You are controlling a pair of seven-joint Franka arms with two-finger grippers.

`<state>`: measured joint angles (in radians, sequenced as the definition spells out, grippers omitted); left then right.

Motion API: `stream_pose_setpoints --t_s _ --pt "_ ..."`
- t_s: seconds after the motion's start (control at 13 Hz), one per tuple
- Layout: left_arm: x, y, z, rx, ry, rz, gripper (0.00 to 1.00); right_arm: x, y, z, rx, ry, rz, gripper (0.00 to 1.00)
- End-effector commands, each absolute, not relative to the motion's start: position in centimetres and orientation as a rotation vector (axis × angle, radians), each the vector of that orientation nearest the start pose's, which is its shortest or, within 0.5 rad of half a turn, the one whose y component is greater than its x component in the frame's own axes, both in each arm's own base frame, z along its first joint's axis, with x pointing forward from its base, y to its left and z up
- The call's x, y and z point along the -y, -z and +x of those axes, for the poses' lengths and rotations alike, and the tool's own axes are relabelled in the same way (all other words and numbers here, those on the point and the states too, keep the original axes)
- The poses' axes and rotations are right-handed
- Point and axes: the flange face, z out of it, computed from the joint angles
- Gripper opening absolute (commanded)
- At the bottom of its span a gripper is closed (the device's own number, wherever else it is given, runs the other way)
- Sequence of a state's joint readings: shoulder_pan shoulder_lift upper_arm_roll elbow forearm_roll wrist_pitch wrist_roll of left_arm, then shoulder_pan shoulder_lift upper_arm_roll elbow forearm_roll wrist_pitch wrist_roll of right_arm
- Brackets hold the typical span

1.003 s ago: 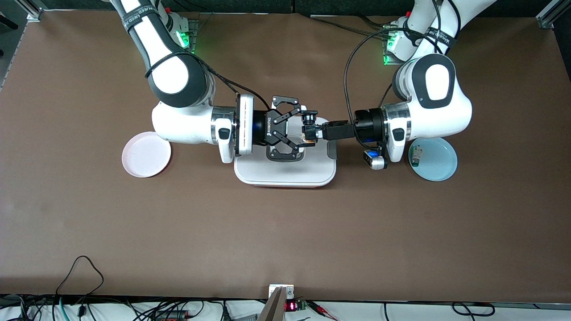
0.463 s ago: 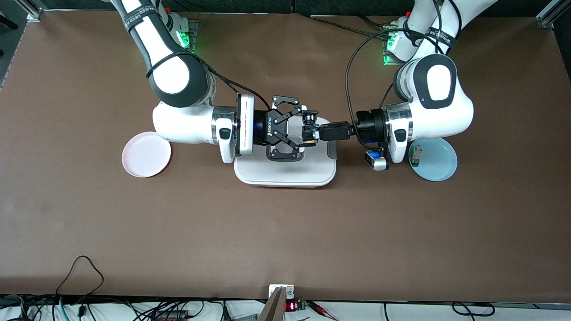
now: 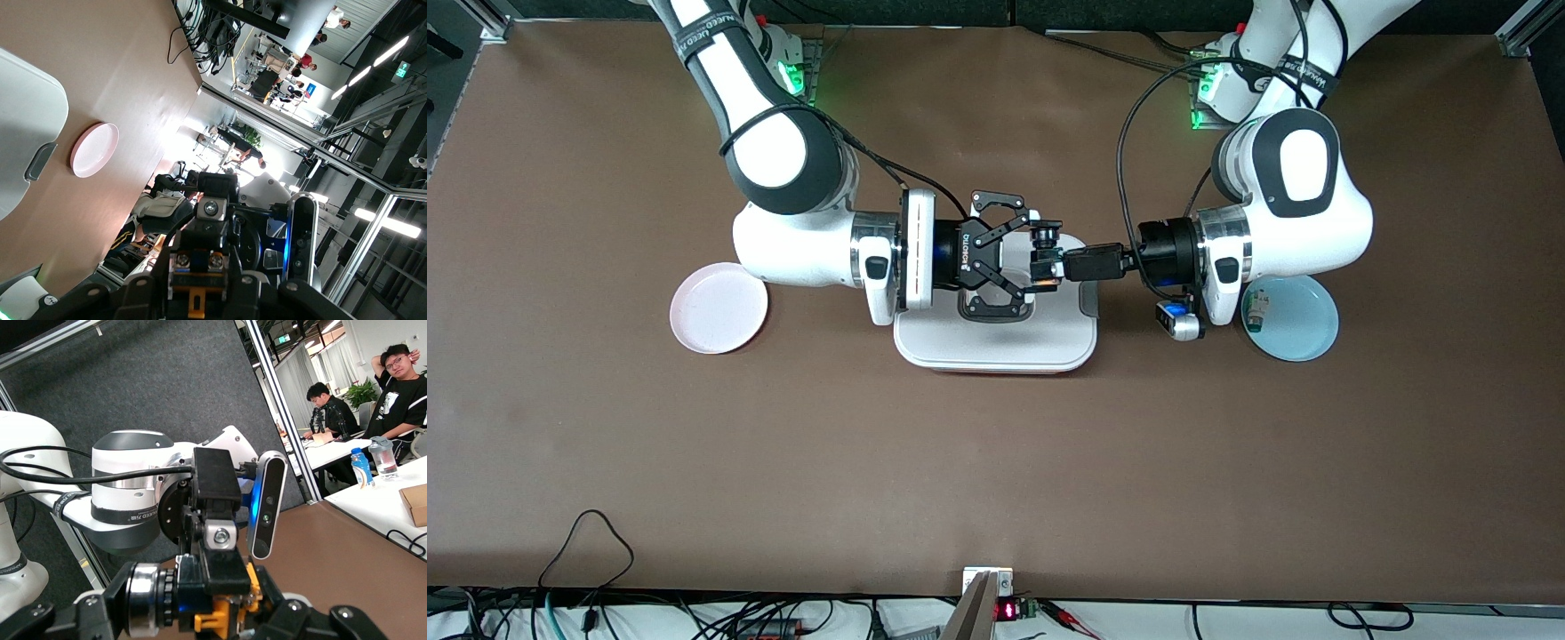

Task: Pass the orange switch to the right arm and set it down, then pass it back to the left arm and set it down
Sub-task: 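Close the left gripper on the switch while the right gripper holds it, then open the right gripper and withdraw while the left gripper carries the switch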

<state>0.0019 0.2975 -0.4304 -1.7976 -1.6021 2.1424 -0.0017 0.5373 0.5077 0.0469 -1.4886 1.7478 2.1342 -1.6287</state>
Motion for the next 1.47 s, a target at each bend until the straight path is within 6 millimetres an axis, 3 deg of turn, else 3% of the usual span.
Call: stream_pose_setpoints --t_s 0.0,0.08,0.69,1.16,1.39 --pt "28.7 -45.0 59.0 -0.539 0.309 1.606 0.0 -43.9 -44.8 59.1 0.935 0.911 -1.406 0.91" --pt "28.8 -45.0 58.9 -0.536 0.309 1.607 0.0 -43.9 -45.0 59.1 0.934 0.912 -1.402 1.0" --pt "29.1 -45.1 58.6 -0.485 0.287 1.669 0.0 -43.3 -45.0 59.5 0.917 0.908 -1.424 1.0" --pt "28.6 -43.9 57.6 -0.257 0.281 1.818 0.0 -35.7 -43.6 61.3 0.887 0.915 -1.511 1.0" --pt "24.5 -43.5 57.5 -0.019 0.332 1.95 0.0 -31.4 -42.9 62.5 0.956 0.902 -1.569 1.0"
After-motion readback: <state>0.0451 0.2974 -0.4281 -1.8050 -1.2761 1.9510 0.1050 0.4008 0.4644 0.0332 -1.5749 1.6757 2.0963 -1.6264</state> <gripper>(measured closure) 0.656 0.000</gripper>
